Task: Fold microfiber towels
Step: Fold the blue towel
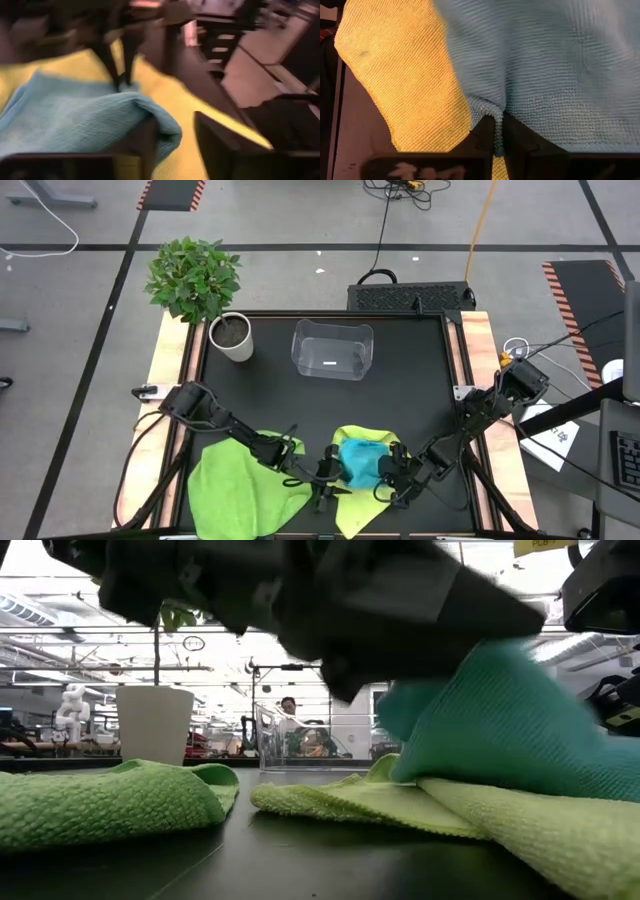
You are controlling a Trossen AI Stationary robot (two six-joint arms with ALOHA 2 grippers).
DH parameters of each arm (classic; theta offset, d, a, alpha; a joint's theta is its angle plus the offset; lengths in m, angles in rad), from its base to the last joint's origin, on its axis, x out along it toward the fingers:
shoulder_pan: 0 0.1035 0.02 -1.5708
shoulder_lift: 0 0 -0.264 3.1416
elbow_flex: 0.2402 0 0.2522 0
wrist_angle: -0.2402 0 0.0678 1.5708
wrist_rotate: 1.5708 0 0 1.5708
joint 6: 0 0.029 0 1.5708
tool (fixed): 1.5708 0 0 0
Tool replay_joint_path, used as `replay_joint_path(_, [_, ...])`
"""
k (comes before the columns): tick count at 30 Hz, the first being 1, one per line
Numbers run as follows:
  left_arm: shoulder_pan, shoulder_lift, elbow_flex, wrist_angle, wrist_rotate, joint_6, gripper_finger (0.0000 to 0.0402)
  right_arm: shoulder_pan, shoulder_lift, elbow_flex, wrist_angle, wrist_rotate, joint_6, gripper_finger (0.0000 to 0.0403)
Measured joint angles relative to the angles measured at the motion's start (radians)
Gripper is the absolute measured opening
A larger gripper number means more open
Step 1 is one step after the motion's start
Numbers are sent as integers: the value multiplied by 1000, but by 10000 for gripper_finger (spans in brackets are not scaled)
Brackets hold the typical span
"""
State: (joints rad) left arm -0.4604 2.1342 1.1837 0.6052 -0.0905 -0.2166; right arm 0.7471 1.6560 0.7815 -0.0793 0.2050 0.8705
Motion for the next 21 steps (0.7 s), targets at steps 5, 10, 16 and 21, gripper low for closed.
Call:
replay_joint_path(5, [19,-8,14,-2,52,8,15,1,-40,-2,-15,-43,0,13])
replay_joint_path(10, [51,-9,14,-1,57,-27,8,1,-89,-3,-19,-42,-19,13])
replay_joint_path(16, [74,-9,13,76,125,-48,5,-1,-152,-3,-20,-79,-19,13])
replay_joint_path(21, [91,-25,13,99,176,-66,4,-2,-220,-2,-35,-104,-18,13])
